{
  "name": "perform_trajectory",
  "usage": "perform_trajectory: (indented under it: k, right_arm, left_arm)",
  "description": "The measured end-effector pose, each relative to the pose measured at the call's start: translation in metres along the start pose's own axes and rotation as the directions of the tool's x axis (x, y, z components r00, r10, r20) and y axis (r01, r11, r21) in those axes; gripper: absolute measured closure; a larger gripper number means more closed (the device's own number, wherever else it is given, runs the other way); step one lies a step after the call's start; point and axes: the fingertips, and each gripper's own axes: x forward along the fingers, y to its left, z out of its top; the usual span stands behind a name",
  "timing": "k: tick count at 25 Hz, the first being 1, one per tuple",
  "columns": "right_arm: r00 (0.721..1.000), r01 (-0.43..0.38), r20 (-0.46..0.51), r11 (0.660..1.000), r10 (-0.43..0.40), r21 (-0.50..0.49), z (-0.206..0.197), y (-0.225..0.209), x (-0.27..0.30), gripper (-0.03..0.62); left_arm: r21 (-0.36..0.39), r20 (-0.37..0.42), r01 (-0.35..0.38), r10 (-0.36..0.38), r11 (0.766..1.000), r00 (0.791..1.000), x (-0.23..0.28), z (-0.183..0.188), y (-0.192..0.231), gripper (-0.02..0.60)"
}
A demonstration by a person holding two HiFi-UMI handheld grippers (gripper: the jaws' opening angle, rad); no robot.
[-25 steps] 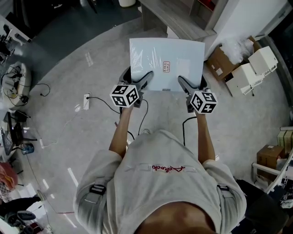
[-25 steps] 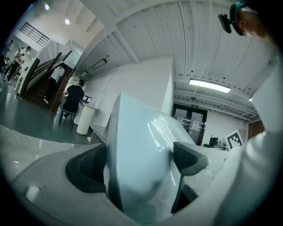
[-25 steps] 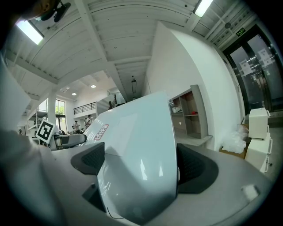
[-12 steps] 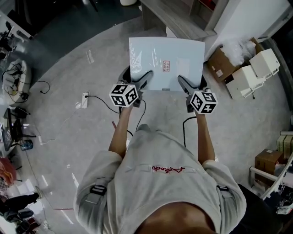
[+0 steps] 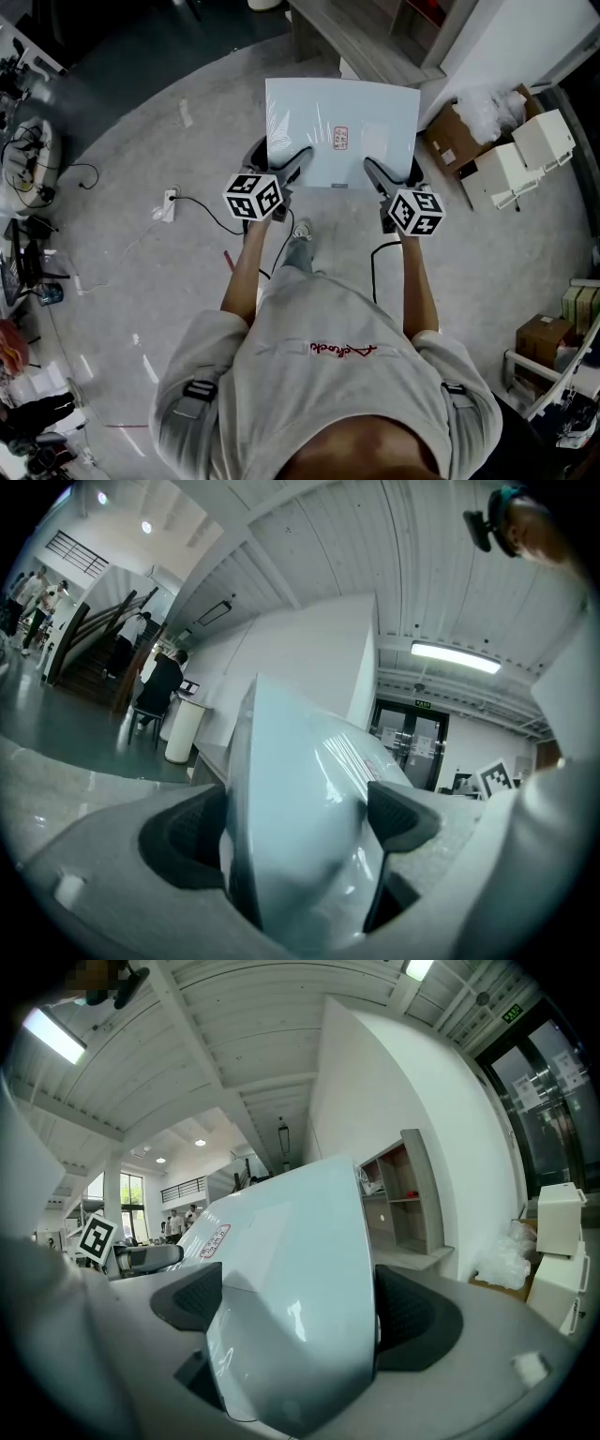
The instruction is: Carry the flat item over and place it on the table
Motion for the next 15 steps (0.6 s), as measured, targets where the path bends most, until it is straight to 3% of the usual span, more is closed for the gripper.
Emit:
perform_trajectory:
  k: [8,15]
  right_arm:
    - [1.000,0.023,0.006,1.000,-0.023,0.004,0.001,-0.020,0.032,0.072]
    - [0.998,0.056,0.012,0.998,-0.056,-0.002,0.038,-0.051,0.096,0.072]
  left_arm:
    - [0.002,-0.008,0.023,-0.023,1.000,1.000,0.037,0.001,0.021,0.097]
    - [-0.003,-0.009,0.055,-0.055,0.998,0.998,0.108,0.036,0.057,0.097]
